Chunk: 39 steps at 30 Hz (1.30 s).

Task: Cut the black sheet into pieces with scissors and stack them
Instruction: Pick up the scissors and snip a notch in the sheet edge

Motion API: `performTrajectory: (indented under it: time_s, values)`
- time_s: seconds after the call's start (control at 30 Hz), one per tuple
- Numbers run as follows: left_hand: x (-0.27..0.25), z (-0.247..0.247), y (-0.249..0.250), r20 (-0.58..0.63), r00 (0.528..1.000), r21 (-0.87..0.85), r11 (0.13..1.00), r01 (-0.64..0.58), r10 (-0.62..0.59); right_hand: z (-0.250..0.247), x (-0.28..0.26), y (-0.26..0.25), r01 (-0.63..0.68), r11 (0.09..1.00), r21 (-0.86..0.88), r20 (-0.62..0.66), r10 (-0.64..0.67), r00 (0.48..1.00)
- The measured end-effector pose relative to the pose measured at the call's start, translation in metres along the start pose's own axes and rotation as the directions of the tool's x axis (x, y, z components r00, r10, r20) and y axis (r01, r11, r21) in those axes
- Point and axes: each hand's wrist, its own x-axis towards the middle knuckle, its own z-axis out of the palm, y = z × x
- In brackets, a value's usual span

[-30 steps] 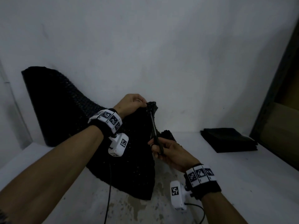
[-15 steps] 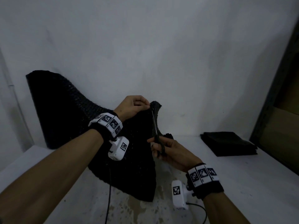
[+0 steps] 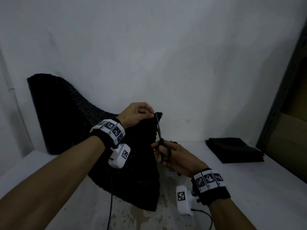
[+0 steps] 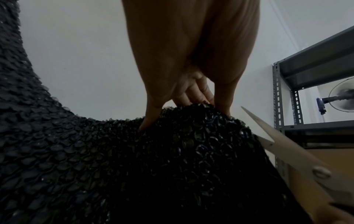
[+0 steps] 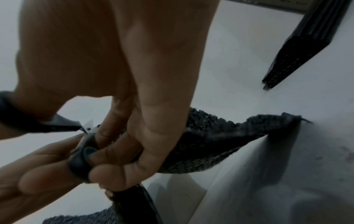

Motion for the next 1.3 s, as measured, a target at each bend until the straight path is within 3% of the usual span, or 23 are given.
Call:
performTrajectory:
  time_s: [0.23,0.7,1.3]
  values:
    - [0.0,0.001,-0.004,-0.019,1.0,-0.043,0.999,0.01,-0.011,0.001,0.008,-0.001,0.078,0.996,-0.038,-0.043,-0.08,0.996]
    - [0.008,-0.004,-0.002,0.014,1.0,-0.002,1.0,0.015,-0.014,0.0,0.017,0.007,0.116,0.986,-0.119,-0.056,-0.124,0.991]
    - [0.004,-0.005,0.003,0.043,0.999,-0.018,0.999,0.035,-0.034,0.002,0.023,0.0,0.102,0.986,-0.133,-0.087,-0.114,0.99]
